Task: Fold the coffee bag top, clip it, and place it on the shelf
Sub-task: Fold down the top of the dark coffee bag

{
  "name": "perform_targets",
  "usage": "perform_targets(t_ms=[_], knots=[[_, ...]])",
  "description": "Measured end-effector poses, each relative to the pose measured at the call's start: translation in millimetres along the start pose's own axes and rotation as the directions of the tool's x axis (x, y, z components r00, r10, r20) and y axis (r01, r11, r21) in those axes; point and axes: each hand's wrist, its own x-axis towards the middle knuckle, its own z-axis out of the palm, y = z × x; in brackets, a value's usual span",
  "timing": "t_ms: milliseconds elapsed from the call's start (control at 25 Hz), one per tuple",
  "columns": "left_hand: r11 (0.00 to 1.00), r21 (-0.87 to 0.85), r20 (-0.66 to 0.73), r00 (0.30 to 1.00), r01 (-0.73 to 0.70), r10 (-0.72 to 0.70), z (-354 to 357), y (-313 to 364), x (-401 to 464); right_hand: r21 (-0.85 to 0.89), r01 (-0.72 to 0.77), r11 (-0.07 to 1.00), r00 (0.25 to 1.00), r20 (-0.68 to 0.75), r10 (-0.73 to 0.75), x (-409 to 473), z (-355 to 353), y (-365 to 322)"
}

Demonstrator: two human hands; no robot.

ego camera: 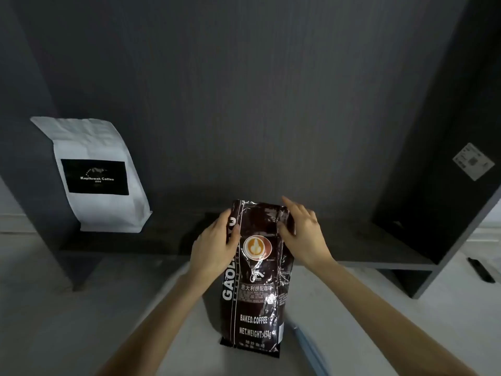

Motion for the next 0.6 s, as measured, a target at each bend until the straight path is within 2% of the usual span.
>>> perform_targets(t_ms=[320,600], knots=[[0.996,-0.078,-0.028,0.999,-0.039,0.037,-2,-5,-7,-0.015,0.048,0.999,0.993,-0.108,-0.049,-7,-9,-2],[0.965,-0.254,-0.063,0.997,-0.067,0.053,-12,0,-41,-0.102,0.120,0.988,0.965,-0.219,-0.140,-38,-20,-14]])
